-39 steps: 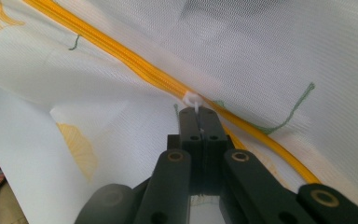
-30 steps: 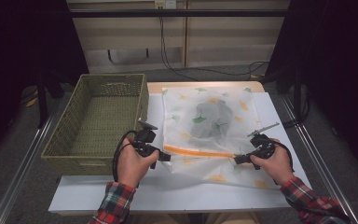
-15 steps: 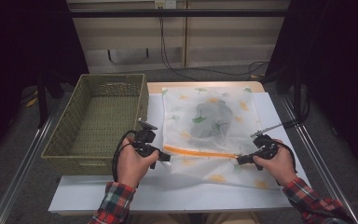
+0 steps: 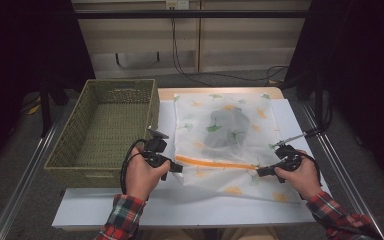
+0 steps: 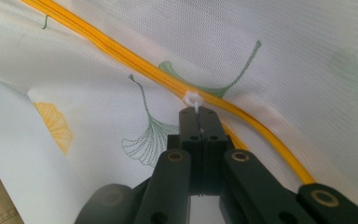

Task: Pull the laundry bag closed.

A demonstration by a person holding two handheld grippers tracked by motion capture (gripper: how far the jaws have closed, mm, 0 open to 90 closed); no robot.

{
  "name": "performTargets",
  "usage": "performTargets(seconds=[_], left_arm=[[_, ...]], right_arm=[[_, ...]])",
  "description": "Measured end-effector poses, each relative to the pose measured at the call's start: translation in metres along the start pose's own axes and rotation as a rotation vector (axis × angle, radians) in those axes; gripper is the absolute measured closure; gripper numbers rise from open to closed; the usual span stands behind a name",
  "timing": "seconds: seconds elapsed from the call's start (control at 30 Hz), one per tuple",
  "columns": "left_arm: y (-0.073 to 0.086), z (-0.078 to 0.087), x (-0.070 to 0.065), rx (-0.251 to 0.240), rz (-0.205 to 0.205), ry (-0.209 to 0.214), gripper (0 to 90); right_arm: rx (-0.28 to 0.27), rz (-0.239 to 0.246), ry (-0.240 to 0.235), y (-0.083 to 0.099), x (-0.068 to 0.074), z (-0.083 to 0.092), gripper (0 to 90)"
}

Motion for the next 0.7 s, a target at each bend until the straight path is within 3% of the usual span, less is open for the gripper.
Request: performTargets(seconds=[0.7], left_arm=[[-0.0012, 0.0005, -0.0014, -0.001, 0.014, 0.014, 88.8]], right_arm=[[-0.002, -0.009, 0.000, 0.0045, -0.0063, 0.0033, 90.0]])
Point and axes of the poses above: each handheld gripper's, and its own axes: z roughly backward along the jaws, y roughly out of its underside, x roughly to its left, the point moved 5 cm from there along -z, roughly forward along the jaws, and after that the axes turned 7 degrees about x, right-handed, at the moved point
